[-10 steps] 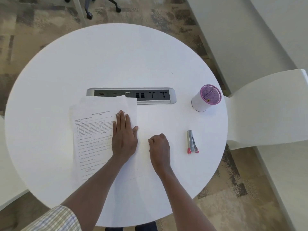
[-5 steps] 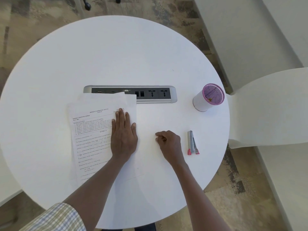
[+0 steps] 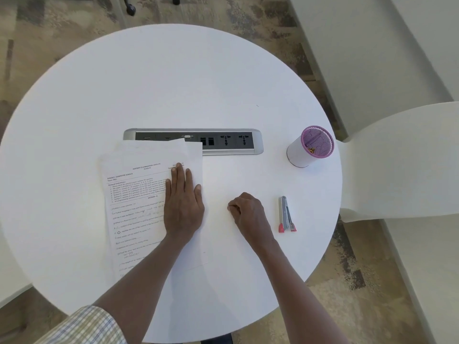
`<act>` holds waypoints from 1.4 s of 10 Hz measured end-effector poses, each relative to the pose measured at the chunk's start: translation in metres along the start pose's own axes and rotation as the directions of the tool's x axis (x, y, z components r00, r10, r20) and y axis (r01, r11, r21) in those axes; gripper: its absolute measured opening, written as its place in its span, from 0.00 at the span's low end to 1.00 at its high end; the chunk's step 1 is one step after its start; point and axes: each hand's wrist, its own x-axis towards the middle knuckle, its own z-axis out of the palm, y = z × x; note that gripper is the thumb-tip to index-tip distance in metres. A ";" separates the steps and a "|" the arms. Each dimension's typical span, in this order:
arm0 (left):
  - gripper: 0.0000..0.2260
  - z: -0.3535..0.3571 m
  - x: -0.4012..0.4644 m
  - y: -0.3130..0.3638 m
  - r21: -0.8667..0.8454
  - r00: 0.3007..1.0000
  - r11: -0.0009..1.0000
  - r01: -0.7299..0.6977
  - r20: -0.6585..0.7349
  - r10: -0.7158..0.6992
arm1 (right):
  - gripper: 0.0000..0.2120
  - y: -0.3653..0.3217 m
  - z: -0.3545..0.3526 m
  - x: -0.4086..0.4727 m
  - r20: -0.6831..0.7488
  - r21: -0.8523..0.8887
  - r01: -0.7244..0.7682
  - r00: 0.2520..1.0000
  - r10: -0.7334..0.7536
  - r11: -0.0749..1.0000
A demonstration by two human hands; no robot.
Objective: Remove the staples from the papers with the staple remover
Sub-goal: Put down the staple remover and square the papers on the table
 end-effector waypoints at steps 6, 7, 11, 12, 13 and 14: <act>0.23 0.000 -0.001 0.000 -0.025 1.000 1.000 0.002 0.005 -0.002 | 0.05 0.010 -0.006 -0.002 -0.023 0.040 0.062 0.998 -0.061 0.997; 0.23 0.000 0.000 0.000 -0.021 1.000 1.000 0.005 0.010 -0.005 | 0.05 0.008 -0.007 0.000 0.017 -0.063 0.120 0.993 -0.119 0.991; 0.24 -0.001 -0.001 0.001 -0.021 1.000 1.000 0.006 0.012 -0.006 | 0.10 0.000 -0.004 0.001 0.139 -0.275 0.165 0.982 -0.130 0.947; 0.24 -0.002 -0.001 0.001 -0.024 1.000 1.000 0.009 0.012 -0.009 | 0.07 -0.002 -0.006 0.006 0.051 -0.087 0.008 0.999 -0.003 0.996; 0.24 -0.002 -0.001 0.002 -0.029 1.000 1.000 0.007 0.018 -0.007 | 0.06 -0.002 -0.023 0.010 -0.124 0.141 -0.122 0.983 0.139 0.983; 0.24 -0.002 -0.001 0.001 -0.045 1.000 0.999 0.010 0.020 -0.009 | 0.04 -0.001 -0.051 0.026 -0.278 0.302 -0.186 0.921 0.273 0.935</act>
